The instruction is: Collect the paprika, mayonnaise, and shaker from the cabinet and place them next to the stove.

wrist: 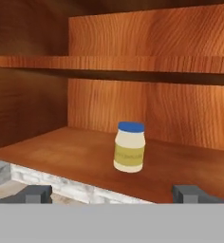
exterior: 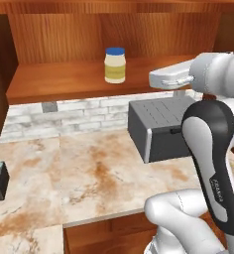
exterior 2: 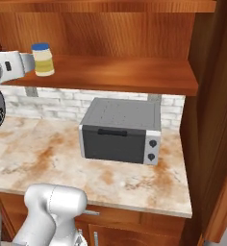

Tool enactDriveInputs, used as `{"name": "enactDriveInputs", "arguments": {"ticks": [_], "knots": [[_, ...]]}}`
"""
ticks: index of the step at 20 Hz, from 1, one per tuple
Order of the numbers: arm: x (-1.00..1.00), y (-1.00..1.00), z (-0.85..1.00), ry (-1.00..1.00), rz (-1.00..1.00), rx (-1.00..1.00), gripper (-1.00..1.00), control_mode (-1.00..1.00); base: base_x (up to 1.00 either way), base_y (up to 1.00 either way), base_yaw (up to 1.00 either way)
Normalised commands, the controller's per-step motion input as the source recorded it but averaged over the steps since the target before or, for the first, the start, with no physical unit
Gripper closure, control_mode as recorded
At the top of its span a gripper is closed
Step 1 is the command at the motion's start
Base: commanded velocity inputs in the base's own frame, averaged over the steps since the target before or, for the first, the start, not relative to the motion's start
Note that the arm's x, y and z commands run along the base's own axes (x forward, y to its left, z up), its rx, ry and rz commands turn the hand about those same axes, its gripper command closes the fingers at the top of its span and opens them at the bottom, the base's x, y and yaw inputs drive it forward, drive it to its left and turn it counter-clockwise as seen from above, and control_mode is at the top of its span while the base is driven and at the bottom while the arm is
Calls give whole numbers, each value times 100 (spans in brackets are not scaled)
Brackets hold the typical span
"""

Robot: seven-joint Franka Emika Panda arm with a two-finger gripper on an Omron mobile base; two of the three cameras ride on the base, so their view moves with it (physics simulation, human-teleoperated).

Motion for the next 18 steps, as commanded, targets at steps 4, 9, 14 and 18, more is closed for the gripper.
{"name": "enactDriveInputs", "arguments": {"ticks": [4, 9, 14, 18], "knots": [[41, -31, 4, 6, 1, 8, -100, -100, 0, 0, 0], [37, -22, 10, 3, 0, 5, -100, -100, 0, 0, 0], [45, 0, 25, 0, 0, 0, -100, -100, 0, 0, 0], [39, 0, 3, 0, 0, 0, -100, -100, 0, 0, 0]]}}
